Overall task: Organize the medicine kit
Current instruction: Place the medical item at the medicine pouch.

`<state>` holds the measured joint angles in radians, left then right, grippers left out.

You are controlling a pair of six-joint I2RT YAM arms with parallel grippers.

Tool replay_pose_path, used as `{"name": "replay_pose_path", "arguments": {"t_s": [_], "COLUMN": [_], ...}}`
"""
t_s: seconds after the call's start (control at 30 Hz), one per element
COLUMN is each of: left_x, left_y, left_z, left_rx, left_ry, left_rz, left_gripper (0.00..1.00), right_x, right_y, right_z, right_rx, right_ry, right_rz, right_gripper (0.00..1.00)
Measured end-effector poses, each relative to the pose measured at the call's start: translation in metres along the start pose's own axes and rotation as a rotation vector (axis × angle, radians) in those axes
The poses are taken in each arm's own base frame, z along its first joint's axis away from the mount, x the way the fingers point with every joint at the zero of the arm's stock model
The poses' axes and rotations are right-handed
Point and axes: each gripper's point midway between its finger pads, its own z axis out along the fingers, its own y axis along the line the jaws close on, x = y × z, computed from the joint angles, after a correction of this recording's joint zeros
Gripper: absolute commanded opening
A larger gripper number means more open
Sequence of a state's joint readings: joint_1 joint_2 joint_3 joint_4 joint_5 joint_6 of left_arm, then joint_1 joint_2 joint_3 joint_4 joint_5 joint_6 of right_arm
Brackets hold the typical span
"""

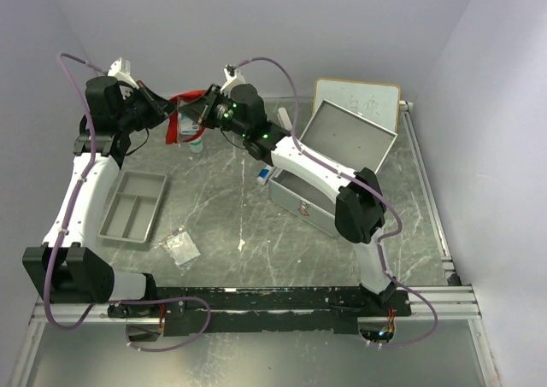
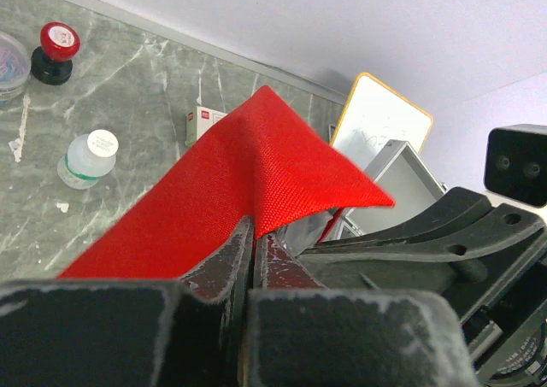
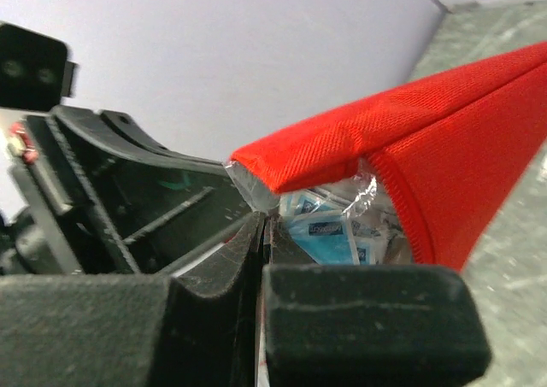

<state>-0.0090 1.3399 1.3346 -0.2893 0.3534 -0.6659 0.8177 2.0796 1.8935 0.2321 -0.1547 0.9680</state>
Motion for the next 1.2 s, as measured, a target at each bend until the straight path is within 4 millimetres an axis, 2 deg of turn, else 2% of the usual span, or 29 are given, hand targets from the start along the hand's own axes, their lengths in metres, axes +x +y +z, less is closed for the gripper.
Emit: {"name": "replay_pose_path", "arguments": {"t_s": [0.2,0.43,0.63,0.8,1.0,1.2], "left_x": [0.002,0.003,0.001,0.001,0.001,0.003], "left_y": [0.000,-0.001,-0.003,-0.003,-0.004,-0.007], "left_z": [0.001,0.003,0.002,0.002,0.002,0.002], "left_rx": [0.005,0.011,0.018,0.019,0.021,0.030], "left_ry": [0.010,0.017,0.014,0.014,0.017,0.023], "left_rz": [-0.002,-0.003,-0.001,0.000,-0.001,-0.007], "left_gripper": [0.07,0.07,0.07,0.07,0.07,0.07], "right_x": [0.007,0.002,-0.006,0.008,0.029,0.029], "right_y": [-0.027,-0.032,-0.025,-0.042,-0.059,-0.059], "right_z": [-0.017,-0.026,-0.004,0.014,0.017,0.018], "right_rx": [0.180,0.264,0.242,0.259,0.291,0.302], "right_ry": [0.054,0.058,0.038,0.061,0.100,0.086], "right_rz": [-0.061,-0.107,-0.130,-0.130,-0.128,-0.132], "right_gripper": [0.00,0.00,0.00,0.00,0.00,0.00]}}
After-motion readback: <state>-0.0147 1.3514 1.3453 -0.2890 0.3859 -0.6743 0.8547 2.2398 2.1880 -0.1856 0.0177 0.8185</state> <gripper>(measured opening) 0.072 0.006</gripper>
